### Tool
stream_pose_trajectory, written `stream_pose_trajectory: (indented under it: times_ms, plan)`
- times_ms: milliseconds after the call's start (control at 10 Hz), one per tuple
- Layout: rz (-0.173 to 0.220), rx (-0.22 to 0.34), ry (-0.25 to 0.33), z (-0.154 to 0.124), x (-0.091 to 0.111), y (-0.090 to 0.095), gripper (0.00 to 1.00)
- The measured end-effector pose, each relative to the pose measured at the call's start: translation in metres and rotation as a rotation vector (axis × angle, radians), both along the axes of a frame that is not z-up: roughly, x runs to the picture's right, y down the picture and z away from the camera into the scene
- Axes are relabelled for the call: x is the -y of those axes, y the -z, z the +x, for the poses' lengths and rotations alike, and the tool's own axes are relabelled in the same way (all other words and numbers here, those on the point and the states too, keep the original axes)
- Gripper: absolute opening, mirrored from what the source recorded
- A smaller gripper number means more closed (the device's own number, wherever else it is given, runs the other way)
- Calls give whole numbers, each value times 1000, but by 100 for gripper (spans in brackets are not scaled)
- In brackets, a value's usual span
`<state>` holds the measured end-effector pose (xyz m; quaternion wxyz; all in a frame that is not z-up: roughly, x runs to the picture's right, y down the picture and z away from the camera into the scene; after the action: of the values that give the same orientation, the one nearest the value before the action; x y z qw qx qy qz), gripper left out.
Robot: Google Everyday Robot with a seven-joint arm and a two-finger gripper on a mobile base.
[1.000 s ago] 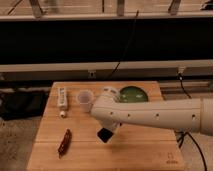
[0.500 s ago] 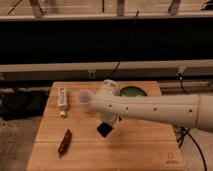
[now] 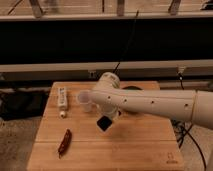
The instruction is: Place the eraser in the ceramic cup
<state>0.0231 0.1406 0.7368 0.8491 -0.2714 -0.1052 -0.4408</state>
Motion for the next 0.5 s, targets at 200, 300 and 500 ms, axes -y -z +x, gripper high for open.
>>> stream_pose_trajectory:
  times_ms: [200, 300, 500]
  plan:
    - [5, 0, 5, -4, 14, -7, 0]
    - [6, -1, 7, -4, 18, -9, 0]
    - [12, -4, 10, -6, 24, -9, 0]
